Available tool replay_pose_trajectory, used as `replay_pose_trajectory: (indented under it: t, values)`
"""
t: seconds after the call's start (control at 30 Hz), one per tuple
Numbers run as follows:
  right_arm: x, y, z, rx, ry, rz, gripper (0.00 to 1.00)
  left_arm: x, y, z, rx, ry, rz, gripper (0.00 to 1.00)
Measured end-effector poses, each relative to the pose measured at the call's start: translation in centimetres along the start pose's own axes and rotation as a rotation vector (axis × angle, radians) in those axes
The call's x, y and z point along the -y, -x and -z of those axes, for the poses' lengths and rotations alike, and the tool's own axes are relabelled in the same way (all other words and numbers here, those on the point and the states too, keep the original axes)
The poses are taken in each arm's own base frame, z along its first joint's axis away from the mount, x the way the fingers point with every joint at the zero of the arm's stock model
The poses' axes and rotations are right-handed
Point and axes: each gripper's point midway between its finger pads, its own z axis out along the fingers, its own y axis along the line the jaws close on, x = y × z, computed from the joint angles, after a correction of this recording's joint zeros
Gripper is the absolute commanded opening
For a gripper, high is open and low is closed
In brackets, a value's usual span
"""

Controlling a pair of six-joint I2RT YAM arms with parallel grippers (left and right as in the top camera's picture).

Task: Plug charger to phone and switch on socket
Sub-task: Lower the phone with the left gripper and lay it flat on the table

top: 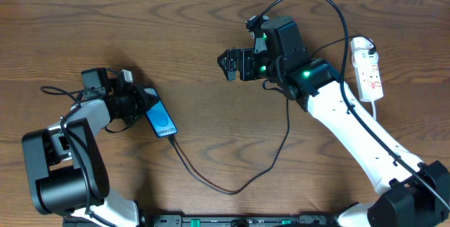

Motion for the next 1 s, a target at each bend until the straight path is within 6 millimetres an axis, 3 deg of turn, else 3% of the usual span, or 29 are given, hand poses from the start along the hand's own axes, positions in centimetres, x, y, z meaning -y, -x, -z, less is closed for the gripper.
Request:
replay_pose_trajectory:
  t: [0.47, 0.6, 0.67, 1.0]
  values:
    - [0.01, -0.01, 0.00, 0.000, -0.001, 0.000, 0.99, -0.44, -0.33, -0.39, -0.017, 0.005, 0.015, 0.08]
    - [0.01, -0.01, 0.00, 0.000, -0.001, 0.000, 0.99, -0.47, -0.33, -0.41, -0.017, 0.006, 0.014, 0.17]
    - [0.01, -0.01, 0.00, 0.000, -0.001, 0.000, 0.99, -0.43, -0.31, -0.41, -0.017, 0.004, 0.014, 0.27]
    - [0.01, -0.01, 0.00, -0.001, -0.001, 0.000, 0.99, 0.45, -0.19, -0.32, -0.024, -0.037, 0.008, 0.46]
